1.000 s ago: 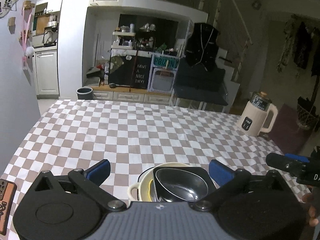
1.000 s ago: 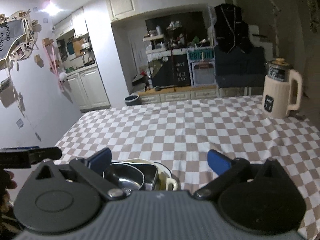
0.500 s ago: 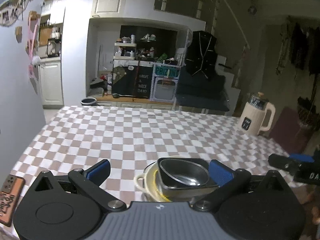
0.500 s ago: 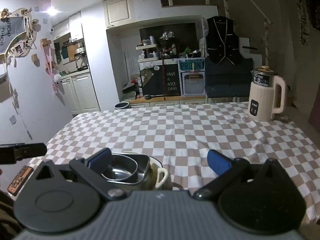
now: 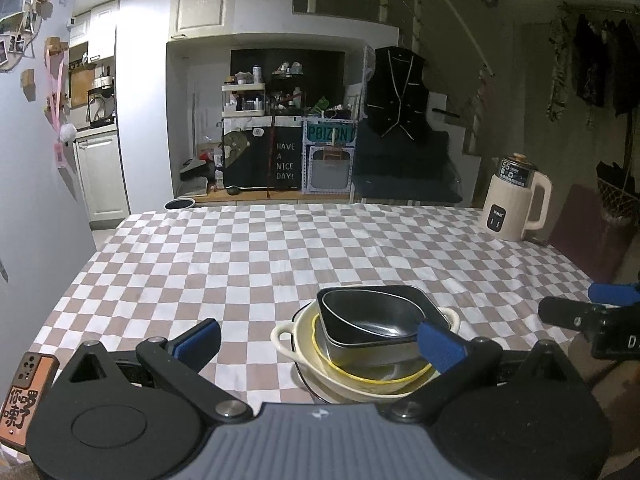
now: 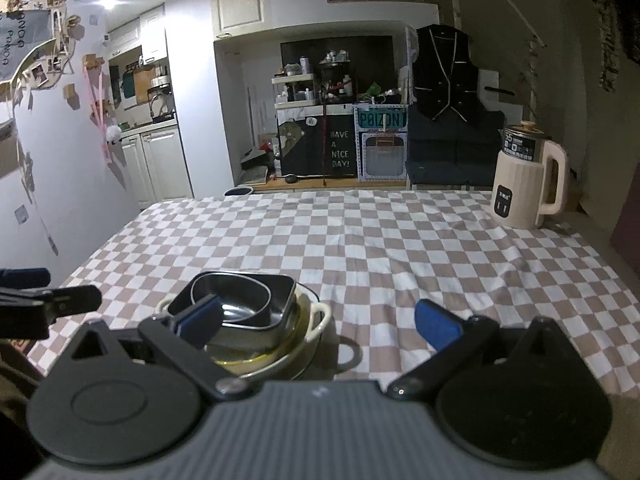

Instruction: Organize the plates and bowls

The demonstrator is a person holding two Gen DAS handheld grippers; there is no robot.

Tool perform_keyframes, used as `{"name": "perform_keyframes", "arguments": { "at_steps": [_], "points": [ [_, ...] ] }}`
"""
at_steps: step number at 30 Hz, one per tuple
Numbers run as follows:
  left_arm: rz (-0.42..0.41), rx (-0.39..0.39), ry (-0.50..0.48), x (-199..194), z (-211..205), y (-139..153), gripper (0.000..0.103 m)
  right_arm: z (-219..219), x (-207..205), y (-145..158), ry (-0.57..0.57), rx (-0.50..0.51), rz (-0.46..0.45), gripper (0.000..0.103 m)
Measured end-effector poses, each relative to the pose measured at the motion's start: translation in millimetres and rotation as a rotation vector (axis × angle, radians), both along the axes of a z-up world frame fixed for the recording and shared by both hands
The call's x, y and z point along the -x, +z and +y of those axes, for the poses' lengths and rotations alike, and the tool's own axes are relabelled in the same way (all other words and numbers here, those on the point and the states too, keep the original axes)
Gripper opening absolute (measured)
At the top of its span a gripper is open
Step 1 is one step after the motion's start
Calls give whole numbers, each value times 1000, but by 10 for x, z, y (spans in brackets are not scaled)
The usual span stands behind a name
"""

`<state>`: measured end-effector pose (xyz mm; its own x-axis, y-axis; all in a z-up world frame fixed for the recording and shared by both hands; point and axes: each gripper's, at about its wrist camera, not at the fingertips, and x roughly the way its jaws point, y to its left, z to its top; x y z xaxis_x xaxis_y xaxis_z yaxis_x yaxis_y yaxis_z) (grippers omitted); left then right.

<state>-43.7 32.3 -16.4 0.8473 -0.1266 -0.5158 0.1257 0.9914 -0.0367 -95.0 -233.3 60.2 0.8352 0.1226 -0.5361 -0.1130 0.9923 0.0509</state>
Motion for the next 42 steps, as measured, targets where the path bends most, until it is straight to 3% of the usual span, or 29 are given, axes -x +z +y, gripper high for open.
{"name": "perform_keyframes", "arguments": {
  "at_steps": [12,23,42],
  "points": [
    [0,-50,9,147,-25,-78,103,17,52,-92,14,32,14,103],
    [24,-29,55,195,33,-123,103,51,130,-138,12,51,24,103],
    [32,-30,45,205,39,-159,103,32,123,-180,12,39,40,103]
  ]
}}
